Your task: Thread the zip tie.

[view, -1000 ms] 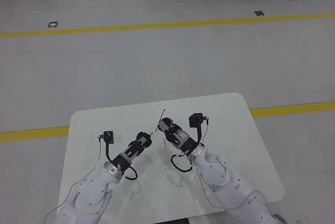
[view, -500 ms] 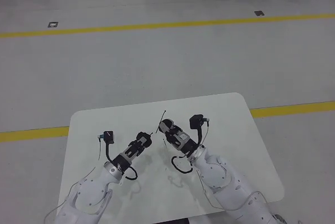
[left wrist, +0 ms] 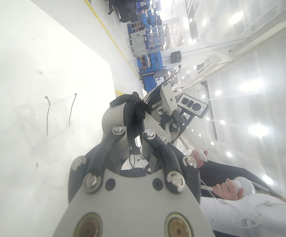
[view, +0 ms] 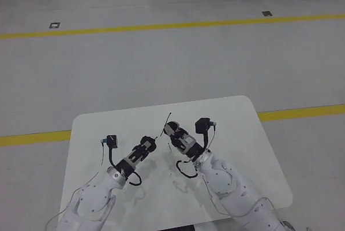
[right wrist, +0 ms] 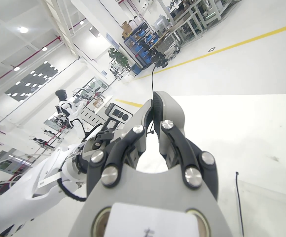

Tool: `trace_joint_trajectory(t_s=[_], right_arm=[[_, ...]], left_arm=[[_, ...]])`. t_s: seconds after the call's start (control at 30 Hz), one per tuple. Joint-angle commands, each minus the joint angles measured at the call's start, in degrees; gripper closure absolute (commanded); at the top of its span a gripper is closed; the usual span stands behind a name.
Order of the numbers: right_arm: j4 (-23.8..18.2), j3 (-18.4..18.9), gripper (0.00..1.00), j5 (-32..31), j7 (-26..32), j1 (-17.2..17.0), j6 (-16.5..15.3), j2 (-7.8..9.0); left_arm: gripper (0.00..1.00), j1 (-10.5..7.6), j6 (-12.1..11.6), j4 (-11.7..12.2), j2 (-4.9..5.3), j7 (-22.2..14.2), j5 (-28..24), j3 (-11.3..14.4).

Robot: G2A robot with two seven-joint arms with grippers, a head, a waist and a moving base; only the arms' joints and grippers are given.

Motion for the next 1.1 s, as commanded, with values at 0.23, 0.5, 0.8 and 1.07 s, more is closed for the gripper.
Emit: trace_joint_trajectory(t_s=[0.23, 0.5, 0.8, 1.07], right_arm=[[2.84, -2.98, 1.0, -3.14, -4.81, 2.48, 0.0, 0.16], [3.89, -4.63, 1.0, -3.08, -7.33, 2.79, 0.0, 1.23], [3.89, -4.63, 1.0, -3.08, -7.33, 2.79, 0.0, 1.23], [2.91, -4.48, 1.0, -5.21, -8.85, 1.06, 0.0, 1.21]], left_arm=[[1.0, 0.0, 0.0, 0.0, 0.0, 0.0, 0.0, 0.0], [1.0, 0.0, 0.0, 0.0, 0.0, 0.0, 0.0, 0.0], [1.0, 0.0, 0.0, 0.0, 0.0, 0.0, 0.0, 0.0], [1.0, 0.0, 0.0, 0.0, 0.0, 0.0, 0.0, 0.0]])
